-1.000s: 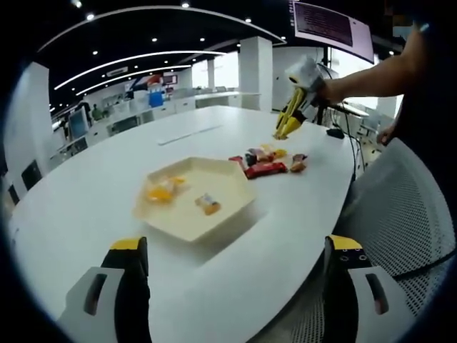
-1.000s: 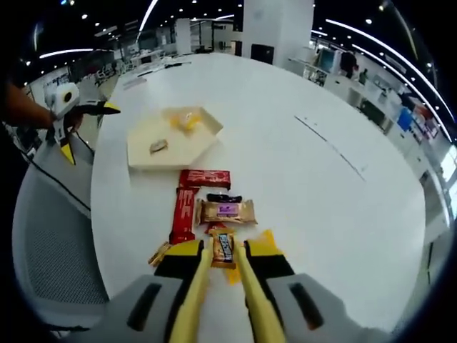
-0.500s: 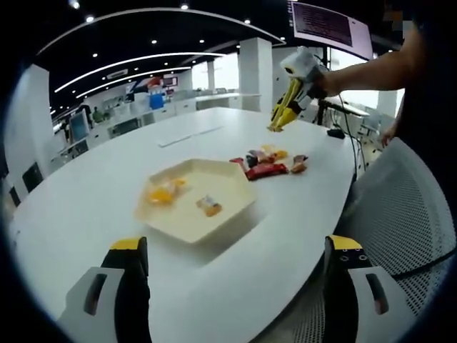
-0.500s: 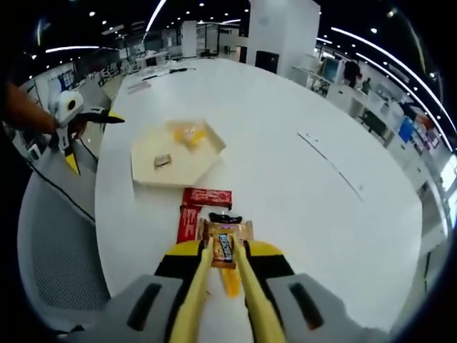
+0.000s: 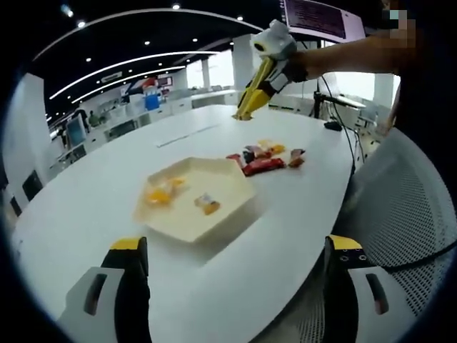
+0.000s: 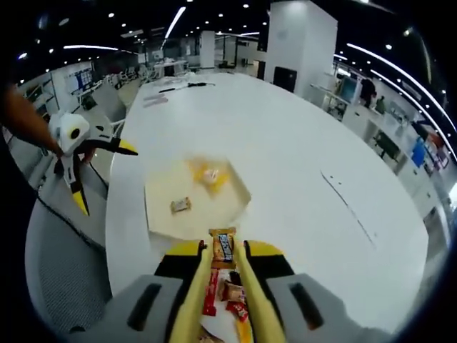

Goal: Place the target food into the container with the food tongs after gripping and lifting it, then release it inside without dropping or visibly crushing the food.

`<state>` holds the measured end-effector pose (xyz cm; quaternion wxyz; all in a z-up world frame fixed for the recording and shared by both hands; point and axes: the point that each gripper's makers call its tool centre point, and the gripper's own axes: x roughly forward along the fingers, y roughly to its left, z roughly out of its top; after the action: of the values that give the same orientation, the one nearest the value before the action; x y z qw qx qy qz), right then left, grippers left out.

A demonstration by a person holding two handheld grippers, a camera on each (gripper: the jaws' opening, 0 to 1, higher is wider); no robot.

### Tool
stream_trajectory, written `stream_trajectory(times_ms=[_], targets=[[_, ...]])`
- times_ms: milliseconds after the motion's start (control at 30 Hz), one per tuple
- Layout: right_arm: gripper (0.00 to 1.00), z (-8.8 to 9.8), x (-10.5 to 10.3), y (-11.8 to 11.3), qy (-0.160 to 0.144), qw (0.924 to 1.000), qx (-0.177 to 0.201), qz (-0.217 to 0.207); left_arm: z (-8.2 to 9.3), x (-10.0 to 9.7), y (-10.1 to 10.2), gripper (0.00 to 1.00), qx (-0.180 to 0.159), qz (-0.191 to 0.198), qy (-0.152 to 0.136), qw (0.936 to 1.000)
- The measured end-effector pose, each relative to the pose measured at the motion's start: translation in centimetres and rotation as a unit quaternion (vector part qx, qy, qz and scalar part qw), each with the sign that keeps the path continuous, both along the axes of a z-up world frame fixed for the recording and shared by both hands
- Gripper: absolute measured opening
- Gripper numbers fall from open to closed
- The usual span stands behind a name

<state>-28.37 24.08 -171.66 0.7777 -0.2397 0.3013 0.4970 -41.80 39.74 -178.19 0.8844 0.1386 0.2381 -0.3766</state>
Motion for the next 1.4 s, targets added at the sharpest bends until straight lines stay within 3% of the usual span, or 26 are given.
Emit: stream_trajectory(times_ms=[300, 667, 1133, 1400], targets=[[0.21, 0.0, 0.5, 4.9, 0.002, 0.9995, 0.001, 0.031, -0.2, 0.0, 0.1, 0.99, 0.01, 0.0, -0.001, 1.0], [0.21, -0.4, 1.2, 8.2, 0.002, 0.999, -0.002, 0.044, 0.2, 0.4, 0.6, 0.99, 0.005, 0.016, -0.007, 0.9998], [0.23, 0.0, 0.5, 8.6, -0.008, 0.9988, 0.004, 0.049, 0.0, 0.4, 0.6, 0.99, 0.003, 0.018, -0.002, 0.9998], [0.24, 0.9, 0.3, 5.6, -0.014, 0.9989, 0.01, 0.044, 0.0, 0.4, 0.7, 0.99, 0.003, 0.02, -0.002, 0.9998]])
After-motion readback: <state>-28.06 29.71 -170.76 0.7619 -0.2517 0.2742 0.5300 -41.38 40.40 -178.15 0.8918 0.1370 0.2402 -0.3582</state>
